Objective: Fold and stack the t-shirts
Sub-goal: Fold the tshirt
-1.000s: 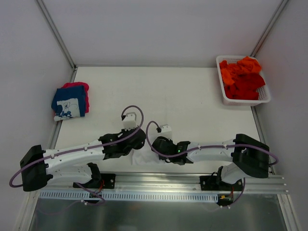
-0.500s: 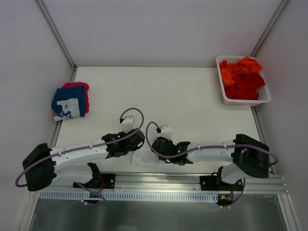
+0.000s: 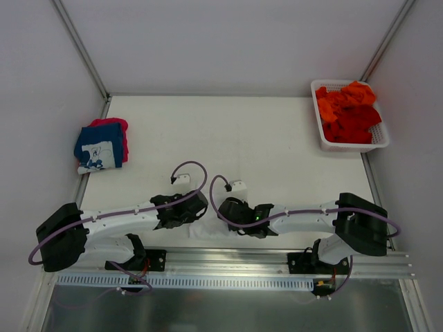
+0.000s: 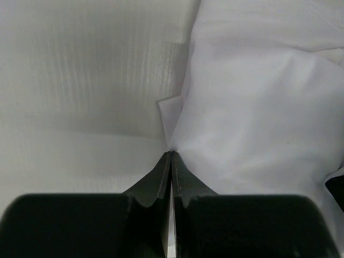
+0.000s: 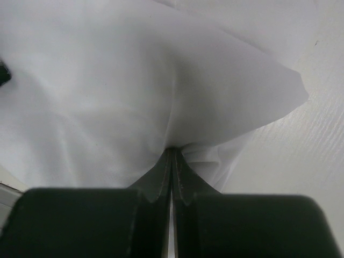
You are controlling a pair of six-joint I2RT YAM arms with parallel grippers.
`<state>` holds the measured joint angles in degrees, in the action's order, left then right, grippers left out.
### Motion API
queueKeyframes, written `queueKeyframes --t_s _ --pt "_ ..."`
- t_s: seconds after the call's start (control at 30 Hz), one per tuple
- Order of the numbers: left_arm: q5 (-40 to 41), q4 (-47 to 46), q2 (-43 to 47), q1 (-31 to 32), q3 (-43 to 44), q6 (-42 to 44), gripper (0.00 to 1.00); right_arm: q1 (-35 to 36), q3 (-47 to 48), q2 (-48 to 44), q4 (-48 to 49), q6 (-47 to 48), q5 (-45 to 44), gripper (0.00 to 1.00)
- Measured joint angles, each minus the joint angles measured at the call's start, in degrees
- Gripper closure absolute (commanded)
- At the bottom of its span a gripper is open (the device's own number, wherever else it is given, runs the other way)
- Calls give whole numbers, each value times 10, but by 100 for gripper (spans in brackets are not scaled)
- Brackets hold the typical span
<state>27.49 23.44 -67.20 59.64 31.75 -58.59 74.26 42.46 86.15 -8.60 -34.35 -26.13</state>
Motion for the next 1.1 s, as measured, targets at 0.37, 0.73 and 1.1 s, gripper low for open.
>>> queueKeyframes --t_s 0.37,0.73,1.1 --pt "12 -72 -52 22 -24 -63 100 12 -10 -15 -9 -11 -1 100" --pt "35 -111 -104 53 8 -78 100 18 -24 -56 -59 -16 -21 100" --pt "30 27 -57 58 41 -52 76 22 -13 -149 -146 -9 -85 42"
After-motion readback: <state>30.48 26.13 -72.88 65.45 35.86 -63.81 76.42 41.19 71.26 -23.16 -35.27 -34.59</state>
